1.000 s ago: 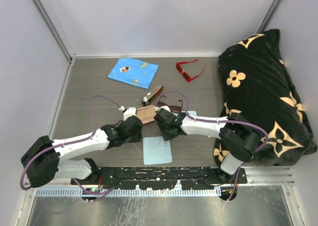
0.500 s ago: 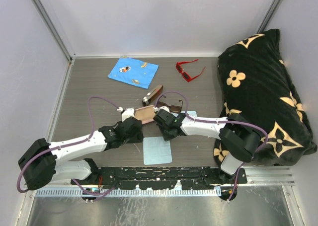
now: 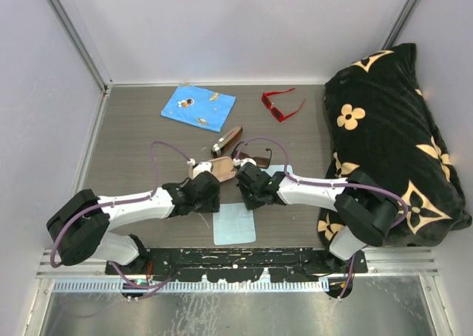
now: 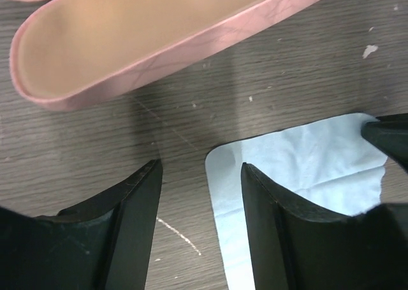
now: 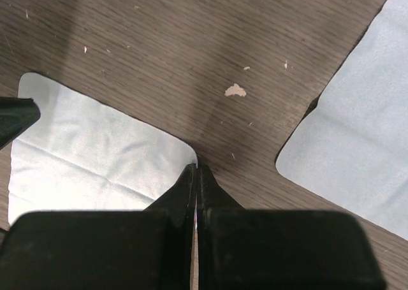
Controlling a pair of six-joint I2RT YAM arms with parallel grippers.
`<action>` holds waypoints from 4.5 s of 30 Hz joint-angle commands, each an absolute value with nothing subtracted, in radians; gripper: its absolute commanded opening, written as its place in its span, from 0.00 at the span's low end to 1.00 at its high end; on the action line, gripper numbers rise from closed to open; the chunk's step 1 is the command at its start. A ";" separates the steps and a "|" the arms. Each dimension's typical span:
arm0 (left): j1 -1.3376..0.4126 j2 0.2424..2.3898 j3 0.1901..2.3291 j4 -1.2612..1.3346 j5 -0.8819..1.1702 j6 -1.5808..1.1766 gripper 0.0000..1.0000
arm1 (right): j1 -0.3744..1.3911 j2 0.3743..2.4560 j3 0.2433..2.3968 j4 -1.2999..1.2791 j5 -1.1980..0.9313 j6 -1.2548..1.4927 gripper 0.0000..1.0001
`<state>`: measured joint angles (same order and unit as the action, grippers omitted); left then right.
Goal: Organize the sunglasses
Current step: Fold the glasses cleaning cloth at the center of the board.
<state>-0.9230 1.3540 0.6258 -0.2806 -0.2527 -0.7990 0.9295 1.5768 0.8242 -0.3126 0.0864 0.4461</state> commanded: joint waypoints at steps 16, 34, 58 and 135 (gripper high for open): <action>-0.927 1.464 0.725 -0.234 -0.192 -0.739 0.38 | 0.899 1.510 0.798 -0.258 0.007 0.425 0.01; -0.970 1.463 0.717 -0.320 -0.224 -0.710 0.39 | 0.894 1.528 0.798 -0.260 0.001 0.418 0.01; -1.042 1.512 0.767 -0.386 -0.333 -0.680 0.00 | 0.893 1.514 0.798 -0.241 0.007 0.408 0.01; -0.959 1.278 0.562 0.043 -0.043 -0.326 0.00 | 0.887 1.251 0.597 -0.106 -0.103 0.222 0.01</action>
